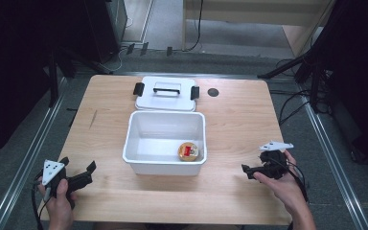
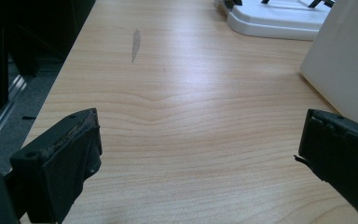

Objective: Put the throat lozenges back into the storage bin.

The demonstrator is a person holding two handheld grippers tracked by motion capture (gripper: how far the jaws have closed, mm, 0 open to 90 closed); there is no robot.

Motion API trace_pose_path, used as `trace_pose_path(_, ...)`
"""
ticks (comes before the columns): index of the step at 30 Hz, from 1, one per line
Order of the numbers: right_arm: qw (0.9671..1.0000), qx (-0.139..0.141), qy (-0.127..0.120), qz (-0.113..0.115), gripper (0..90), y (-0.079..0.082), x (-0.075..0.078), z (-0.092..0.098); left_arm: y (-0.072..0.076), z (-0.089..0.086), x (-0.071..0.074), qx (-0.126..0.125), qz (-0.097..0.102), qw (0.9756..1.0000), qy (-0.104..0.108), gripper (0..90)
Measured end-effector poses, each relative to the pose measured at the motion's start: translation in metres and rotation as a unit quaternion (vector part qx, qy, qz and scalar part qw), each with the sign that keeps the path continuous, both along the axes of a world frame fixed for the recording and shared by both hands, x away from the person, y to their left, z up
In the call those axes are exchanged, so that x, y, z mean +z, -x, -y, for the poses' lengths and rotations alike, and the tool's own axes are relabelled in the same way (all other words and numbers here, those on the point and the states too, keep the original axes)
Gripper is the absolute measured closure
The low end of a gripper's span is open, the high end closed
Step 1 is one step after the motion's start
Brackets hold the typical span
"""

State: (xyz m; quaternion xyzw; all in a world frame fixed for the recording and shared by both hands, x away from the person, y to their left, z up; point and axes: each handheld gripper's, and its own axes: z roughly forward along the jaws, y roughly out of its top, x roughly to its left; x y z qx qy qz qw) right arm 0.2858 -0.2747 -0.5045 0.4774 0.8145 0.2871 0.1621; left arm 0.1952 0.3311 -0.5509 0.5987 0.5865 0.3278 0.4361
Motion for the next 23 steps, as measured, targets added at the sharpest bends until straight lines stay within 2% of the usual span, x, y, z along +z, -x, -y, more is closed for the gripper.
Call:
trace_pose_path(4,0.9990,-0.024,-0.026,0.026,3.3,0.015,-0.014,0.016,0.000,0.000,0.000,0.000,0.001,1.0000,-0.001,0.0)
trace_pose_path(7,0.9965,-0.042,-0.049,0.052,4.3,0.029,-0.024,0.029,0.000,0.001,0.000,0.000,0.000,1.0000,-0.001,0.0)
trace_pose_path(11,0.9908,-0.067,-0.072,0.093,6.8,0.043,-0.030,0.043,0.000,0.001,0.000,0.000,0.000,1.0000,-0.002,0.0)
trace_pose_path(12,0.9881,-0.077,-0.081,0.105,7.7,0.047,-0.032,0.047,0.000,0.001,0.000,0.000,-0.001,1.0000,-0.003,0.0)
trace_pose_path(17,0.9793,-0.109,-0.094,0.143,10.0,0.058,-0.037,0.054,0.000,0.001,0.000,0.001,0.000,1.0000,-0.002,0.0)
trace_pose_path(21,0.9738,-0.122,-0.117,0.153,12.8,0.059,-0.038,0.058,0.000,0.001,0.000,0.001,-0.001,1.0000,-0.002,0.0)
trace_pose_path(23,0.9740,-0.121,-0.116,0.152,13.0,0.060,-0.038,0.057,0.000,0.001,0.000,0.000,-0.001,1.0000,-0.004,0.0)
